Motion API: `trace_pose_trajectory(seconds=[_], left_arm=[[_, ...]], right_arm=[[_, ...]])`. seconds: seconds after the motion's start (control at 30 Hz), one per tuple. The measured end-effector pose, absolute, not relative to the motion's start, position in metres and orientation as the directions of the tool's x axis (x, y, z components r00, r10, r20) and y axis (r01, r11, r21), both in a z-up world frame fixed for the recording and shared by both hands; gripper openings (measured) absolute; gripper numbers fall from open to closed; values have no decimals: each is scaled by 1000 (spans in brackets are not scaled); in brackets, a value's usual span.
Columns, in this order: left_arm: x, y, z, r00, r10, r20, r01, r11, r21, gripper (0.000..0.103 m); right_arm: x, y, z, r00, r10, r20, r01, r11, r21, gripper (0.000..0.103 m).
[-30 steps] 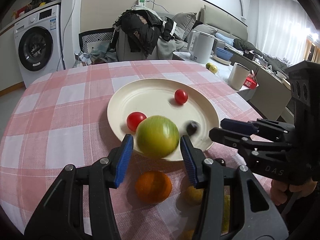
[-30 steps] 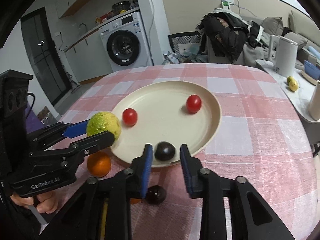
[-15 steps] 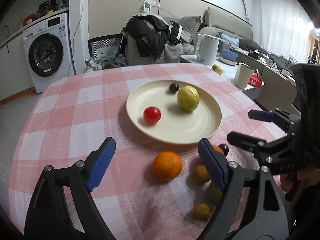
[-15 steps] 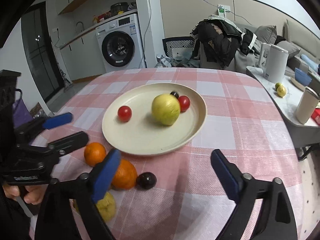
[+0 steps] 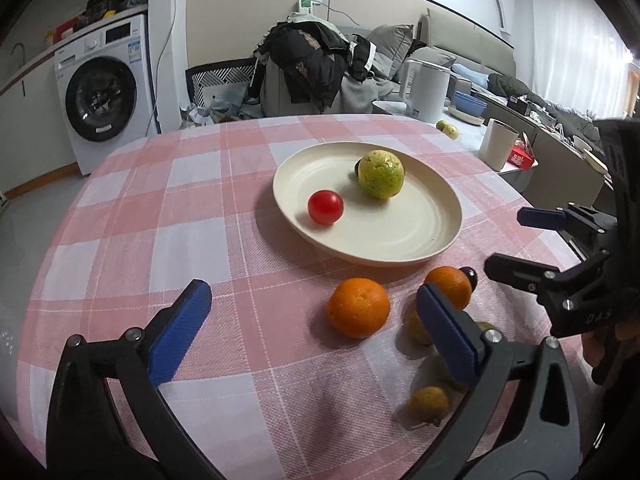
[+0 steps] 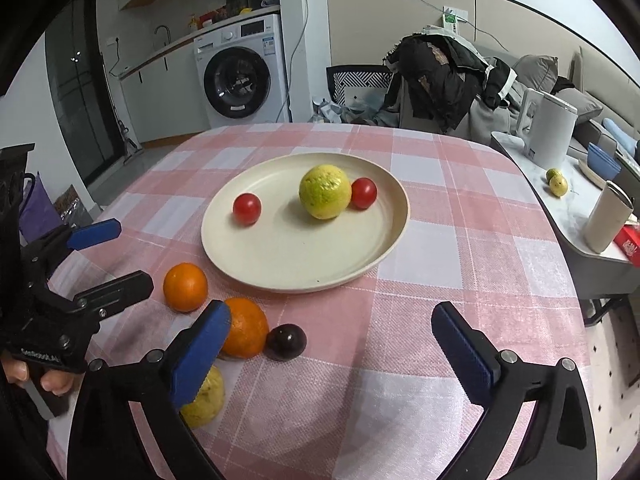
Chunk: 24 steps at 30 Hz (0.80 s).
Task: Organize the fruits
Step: 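Withdraw both open tools from the plate toward the remaining fruit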
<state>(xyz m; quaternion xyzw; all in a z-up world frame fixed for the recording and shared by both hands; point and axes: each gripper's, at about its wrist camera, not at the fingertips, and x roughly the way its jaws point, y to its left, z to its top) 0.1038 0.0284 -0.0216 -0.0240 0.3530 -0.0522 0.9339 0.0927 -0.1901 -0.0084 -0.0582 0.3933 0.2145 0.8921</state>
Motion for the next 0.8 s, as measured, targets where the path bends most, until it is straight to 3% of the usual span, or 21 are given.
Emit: trace_pose_trajectory(seconds=[0.4,0.8], left_arm=[[112,33,-33,731,-103,-675,53,994,-94,102],[116,31,-38,720,-99,-687,49,995,-92,102]], right_arm=[[94,-194,-30,526,251,-813,-467,884,-30,102],[99,-178,-48,504,208,-838,-466,882,-61,102]])
